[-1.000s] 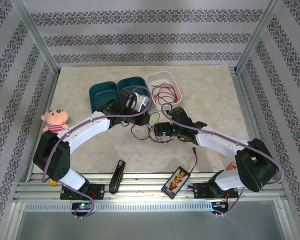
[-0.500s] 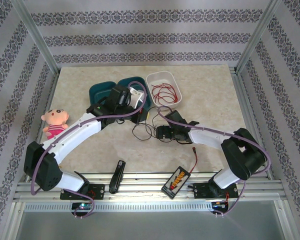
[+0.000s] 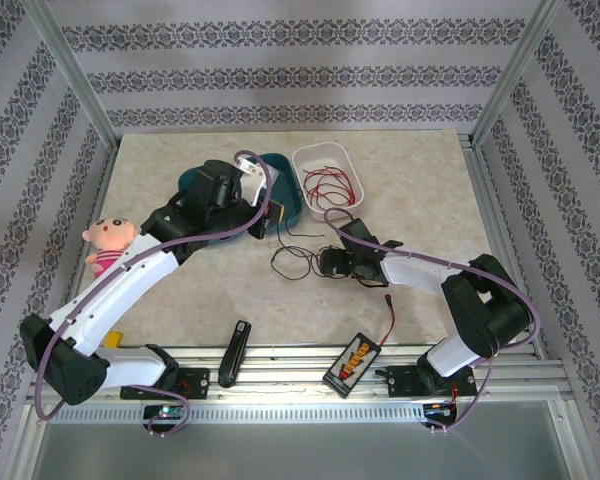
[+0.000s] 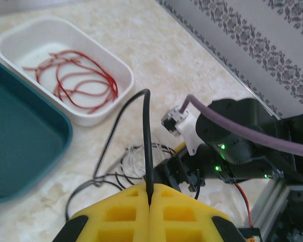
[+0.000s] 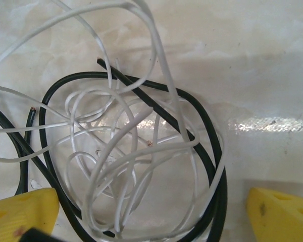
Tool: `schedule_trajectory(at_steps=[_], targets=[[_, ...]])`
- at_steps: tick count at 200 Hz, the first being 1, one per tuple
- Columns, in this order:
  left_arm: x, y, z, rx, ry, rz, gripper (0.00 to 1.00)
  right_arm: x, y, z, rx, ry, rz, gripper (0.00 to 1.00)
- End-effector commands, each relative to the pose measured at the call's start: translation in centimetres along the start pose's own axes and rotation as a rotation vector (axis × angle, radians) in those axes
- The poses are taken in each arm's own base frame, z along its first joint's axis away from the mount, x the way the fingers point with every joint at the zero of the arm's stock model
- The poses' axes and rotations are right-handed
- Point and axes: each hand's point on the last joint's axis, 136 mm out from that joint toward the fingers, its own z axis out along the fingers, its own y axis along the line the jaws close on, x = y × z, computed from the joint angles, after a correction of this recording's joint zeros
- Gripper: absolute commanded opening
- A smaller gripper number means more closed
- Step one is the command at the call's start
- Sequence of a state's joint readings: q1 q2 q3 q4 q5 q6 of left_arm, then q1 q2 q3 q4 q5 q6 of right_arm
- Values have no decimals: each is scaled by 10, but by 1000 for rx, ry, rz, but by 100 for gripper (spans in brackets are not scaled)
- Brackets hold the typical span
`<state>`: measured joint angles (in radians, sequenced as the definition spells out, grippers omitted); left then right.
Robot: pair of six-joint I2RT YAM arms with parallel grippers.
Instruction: Untangle the cables
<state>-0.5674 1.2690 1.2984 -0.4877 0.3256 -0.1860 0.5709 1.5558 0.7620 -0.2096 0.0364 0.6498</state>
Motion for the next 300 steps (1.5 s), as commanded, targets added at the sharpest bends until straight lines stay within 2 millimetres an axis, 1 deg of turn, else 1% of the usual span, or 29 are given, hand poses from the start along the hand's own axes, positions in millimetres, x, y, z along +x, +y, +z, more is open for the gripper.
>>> schedule_trajectory(at_steps=[1,45,63,84,109,124,150,165,184,208,229,273,300], targets=[[-26,11,-25,-97,-78,55,0,3,-7,-2,14,9,22,95],[-58,47,-46,-322,-118,103,0,-4,-4,-11,-4,-21,14,96],[-68,59,-49,-387,-129,127,0,-5,-4,-13,-4,-25,16,96],[-74,72,-41,-439,-138,135,0,-7,-1,-17,-18,-35,16,96],[-77,89,-18,-477,-128,134,0,-12,3,-23,-38,-53,21,98],[-77,107,-4,-526,-106,131,0,-15,6,-27,-52,-61,20,98],[-69,140,21,-620,-34,127,0,-19,12,-36,-77,-77,27,98],[-64,156,34,-647,0,118,0,-21,12,-42,-85,-91,33,98],[-56,172,52,-655,40,108,0,-25,12,-50,-92,-112,36,98],[-44,191,68,-676,101,98,0,-28,13,-58,-100,-132,33,98],[-27,209,83,-697,162,79,0,-31,14,-65,-105,-150,30,98],[4,236,106,-759,285,45,0,-36,12,-74,-91,-173,25,98],[15,240,126,-734,336,21,0,-38,12,-74,-85,-176,26,98]])
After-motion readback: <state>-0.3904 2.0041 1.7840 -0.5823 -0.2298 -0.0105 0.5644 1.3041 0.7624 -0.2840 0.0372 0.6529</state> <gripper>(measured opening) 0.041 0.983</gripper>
